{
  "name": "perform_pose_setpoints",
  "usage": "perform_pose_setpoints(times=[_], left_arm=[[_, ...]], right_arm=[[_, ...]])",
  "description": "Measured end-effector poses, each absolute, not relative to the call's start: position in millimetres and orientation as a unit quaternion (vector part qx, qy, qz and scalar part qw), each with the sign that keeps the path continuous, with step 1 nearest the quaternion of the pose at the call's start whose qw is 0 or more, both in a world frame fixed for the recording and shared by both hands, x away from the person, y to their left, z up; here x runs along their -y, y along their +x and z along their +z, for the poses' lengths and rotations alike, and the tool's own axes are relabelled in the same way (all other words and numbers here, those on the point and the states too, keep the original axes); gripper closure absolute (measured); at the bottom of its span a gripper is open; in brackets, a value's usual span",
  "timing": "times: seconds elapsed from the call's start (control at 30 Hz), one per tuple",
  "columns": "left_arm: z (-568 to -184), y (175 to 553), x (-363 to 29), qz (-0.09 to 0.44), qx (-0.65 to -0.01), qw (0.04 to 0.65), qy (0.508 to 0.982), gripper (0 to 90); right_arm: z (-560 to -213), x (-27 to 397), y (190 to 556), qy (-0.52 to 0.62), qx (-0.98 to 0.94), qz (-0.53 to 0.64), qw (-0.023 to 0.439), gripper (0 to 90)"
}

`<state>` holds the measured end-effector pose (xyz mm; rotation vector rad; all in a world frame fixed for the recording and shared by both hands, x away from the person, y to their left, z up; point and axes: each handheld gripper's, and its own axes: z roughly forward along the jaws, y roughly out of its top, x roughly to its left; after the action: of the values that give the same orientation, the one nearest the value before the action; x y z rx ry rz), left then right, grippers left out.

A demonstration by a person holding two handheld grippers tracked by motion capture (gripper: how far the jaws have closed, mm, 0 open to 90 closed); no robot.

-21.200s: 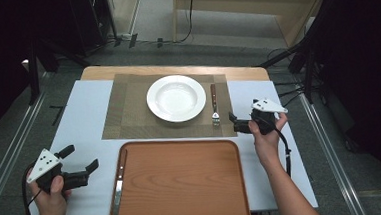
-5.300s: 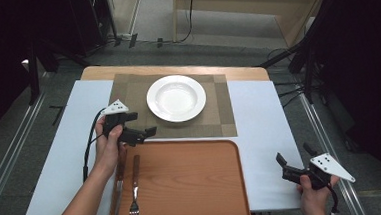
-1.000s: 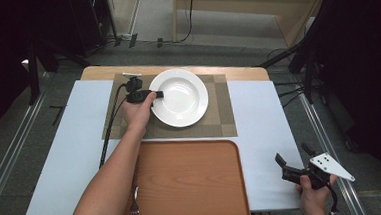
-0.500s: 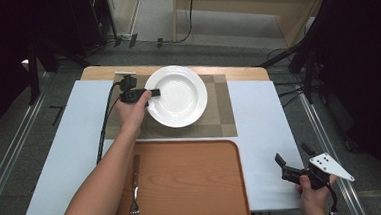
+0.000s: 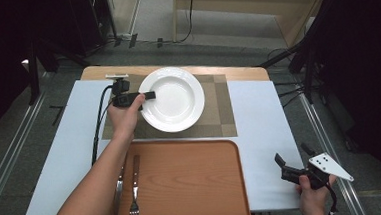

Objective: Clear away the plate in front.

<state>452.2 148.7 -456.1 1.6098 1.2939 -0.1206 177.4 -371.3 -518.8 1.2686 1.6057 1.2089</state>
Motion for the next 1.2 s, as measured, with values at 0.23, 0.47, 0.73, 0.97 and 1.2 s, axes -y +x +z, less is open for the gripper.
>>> perform_pose_setpoints(times=[0.23, 0.47, 0.73, 0.97, 1.2], left_arm=[[-453, 439, -154, -0.050, -0.529, 0.519, 0.669, 81.4], [-451, 425, -156, -0.052, -0.520, 0.520, 0.676, 81.4], [-454, 405, -160, -0.055, -0.514, 0.522, 0.679, 81.5], [-460, 385, -164, -0.061, -0.508, 0.525, 0.681, 81.4], [-465, 365, -164, -0.068, -0.497, 0.523, 0.689, 81.3]], right_arm=[[-519, 370, 177, 0.494, -0.628, 0.470, 0.376, 0.0], [-519, 370, 177, 0.494, -0.629, 0.469, 0.375, 0.0], [-519, 370, 177, 0.493, -0.629, 0.467, 0.378, 0.0], [-518, 369, 176, 0.493, -0.628, 0.468, 0.378, 0.0], [-518, 369, 177, 0.493, -0.629, 0.466, 0.379, 0.0]])
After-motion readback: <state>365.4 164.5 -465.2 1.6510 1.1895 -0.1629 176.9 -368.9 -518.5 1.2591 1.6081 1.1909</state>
